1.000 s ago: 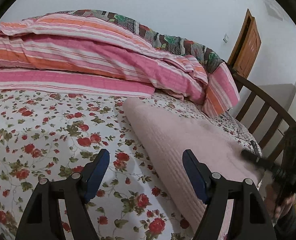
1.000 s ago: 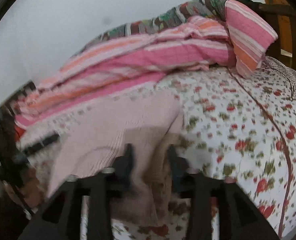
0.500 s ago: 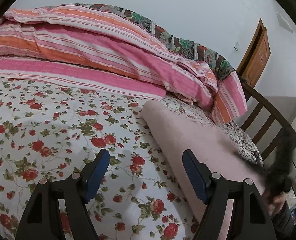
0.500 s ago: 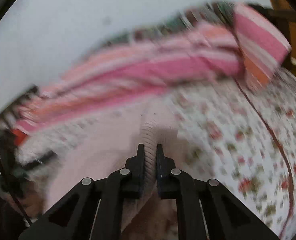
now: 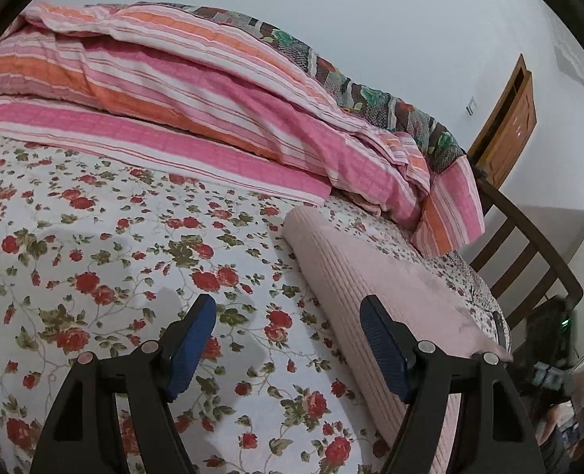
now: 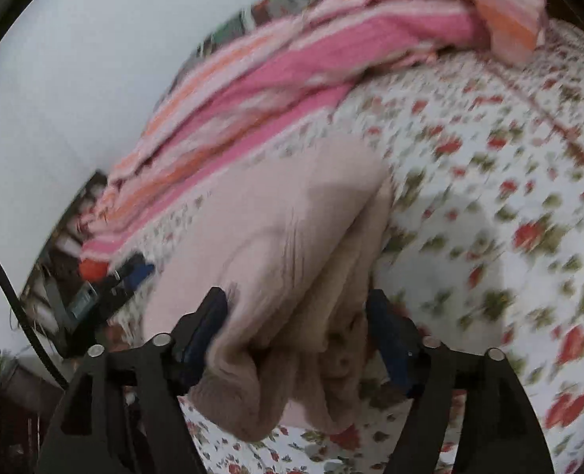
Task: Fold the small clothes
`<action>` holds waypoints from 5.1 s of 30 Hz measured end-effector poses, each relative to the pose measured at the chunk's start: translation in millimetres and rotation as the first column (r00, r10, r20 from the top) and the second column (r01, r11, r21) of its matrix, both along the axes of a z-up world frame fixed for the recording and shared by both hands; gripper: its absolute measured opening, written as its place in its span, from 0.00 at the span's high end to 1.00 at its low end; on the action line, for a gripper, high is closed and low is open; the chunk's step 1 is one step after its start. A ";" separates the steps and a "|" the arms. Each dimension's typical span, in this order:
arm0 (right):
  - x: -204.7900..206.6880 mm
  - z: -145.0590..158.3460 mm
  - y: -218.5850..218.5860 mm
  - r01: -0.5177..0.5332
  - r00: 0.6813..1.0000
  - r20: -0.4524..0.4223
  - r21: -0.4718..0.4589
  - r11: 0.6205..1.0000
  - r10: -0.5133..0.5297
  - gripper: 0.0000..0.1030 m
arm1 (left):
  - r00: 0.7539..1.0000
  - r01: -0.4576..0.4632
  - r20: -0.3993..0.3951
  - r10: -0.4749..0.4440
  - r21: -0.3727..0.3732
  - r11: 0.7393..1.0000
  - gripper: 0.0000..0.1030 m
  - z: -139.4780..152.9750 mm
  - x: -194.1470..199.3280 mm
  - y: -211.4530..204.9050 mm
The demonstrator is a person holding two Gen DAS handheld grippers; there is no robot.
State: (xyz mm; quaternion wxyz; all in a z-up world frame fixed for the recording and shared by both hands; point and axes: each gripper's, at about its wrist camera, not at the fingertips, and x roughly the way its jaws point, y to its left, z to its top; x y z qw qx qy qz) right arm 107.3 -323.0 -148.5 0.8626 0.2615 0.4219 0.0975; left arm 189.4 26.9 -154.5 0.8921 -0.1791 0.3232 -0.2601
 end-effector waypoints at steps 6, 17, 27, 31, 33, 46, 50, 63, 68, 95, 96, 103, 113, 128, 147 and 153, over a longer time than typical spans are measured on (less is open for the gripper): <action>21.8 -22.4 -1.0 0.029 0.999 -0.038 0.058 0.998 -0.027 0.17 | 1.000 -0.007 -0.019 0.006 -0.049 0.999 0.29 -0.5 3.0 10.9; 32.3 -17.3 -4.1 -0.020 0.996 -0.080 0.158 0.987 0.033 0.60 | 0.997 -0.037 -0.066 0.028 -0.145 0.989 0.29 -1.9 9.4 25.3; 22.9 81.7 40.2 0.046 0.992 0.119 -0.038 0.998 -0.041 0.64 | 0.995 -0.104 -0.015 0.103 -0.114 0.988 0.29 20.8 4.4 62.2; 32.5 109.3 59.7 0.111 0.986 0.137 -0.137 0.984 -0.092 0.64 | 0.989 -0.147 -0.013 0.147 -0.103 0.984 0.29 26.9 3.7 84.2; 42.8 119.3 73.1 0.139 0.984 0.134 -0.182 0.973 -0.116 0.64 | 0.986 -0.168 -0.014 0.168 -0.129 0.977 0.29 28.2 2.7 96.9; 112.9 68.9 118.3 0.053 0.977 0.185 0.289 0.956 -0.110 0.64 | 0.983 -0.186 -0.037 0.183 -0.164 0.969 0.29 24.9 11.4 119.1; 127.0 -6.0 97.7 0.138 0.990 -0.013 0.163 0.977 -0.138 0.57 | 0.988 -0.153 -0.041 0.149 -0.109 0.982 0.29 21.7 14.7 102.4; 90.7 13.2 90.1 0.016 0.971 0.240 -0.145 0.989 0.019 0.47 | 0.993 0.115 -0.025 -0.113 0.109 0.987 0.29 3.8 -19.0 23.2; 87.3 6.1 73.5 -0.020 0.978 0.205 -0.075 0.997 0.035 0.47 | 0.986 0.166 -0.007 -0.168 0.199 0.966 0.29 -5.3 -46.2 13.6; 78.9 22.4 89.6 -0.047 0.962 0.264 -0.084 0.995 0.068 0.49 | 0.996 0.070 0.050 -0.078 0.150 0.986 0.75 -5.2 -57.6 48.6; 78.2 23.4 90.7 -0.054 0.961 0.268 -0.082 0.995 0.074 0.50 | 0.994 0.065 0.084 -0.075 0.117 0.991 0.58 -0.1 -61.8 52.5; 89.9 14.4 116.3 -0.087 0.967 0.229 -0.120 0.989 0.113 0.82 | 0.986 0.040 0.153 -0.060 0.129 0.991 0.41 12.0 -59.4 35.3; 88.0 -5.1 106.9 -0.114 0.981 0.132 -0.203 0.973 0.143 0.85 | 0.991 0.019 0.127 -0.030 0.086 0.996 0.40 16.7 -42.7 29.1; 69.8 21.1 151.0 -0.183 0.910 0.289 -0.361 0.914 0.297 0.67 | 0.999 -0.054 0.004 0.054 0.213 0.976 0.39 2.8 8.6 -4.0; 55.4 -0.8 154.9 -0.210 0.922 0.203 -0.456 0.865 0.331 0.63 | 0.995 -0.032 0.098 -0.001 0.337 0.941 0.35 2.2 -21.2 -9.7; 49.9 30.9 151.4 -0.202 0.884 0.311 -0.423 0.883 0.350 0.50 | 0.989 -0.060 0.147 0.022 0.258 0.964 0.36 20.2 -10.1 6.9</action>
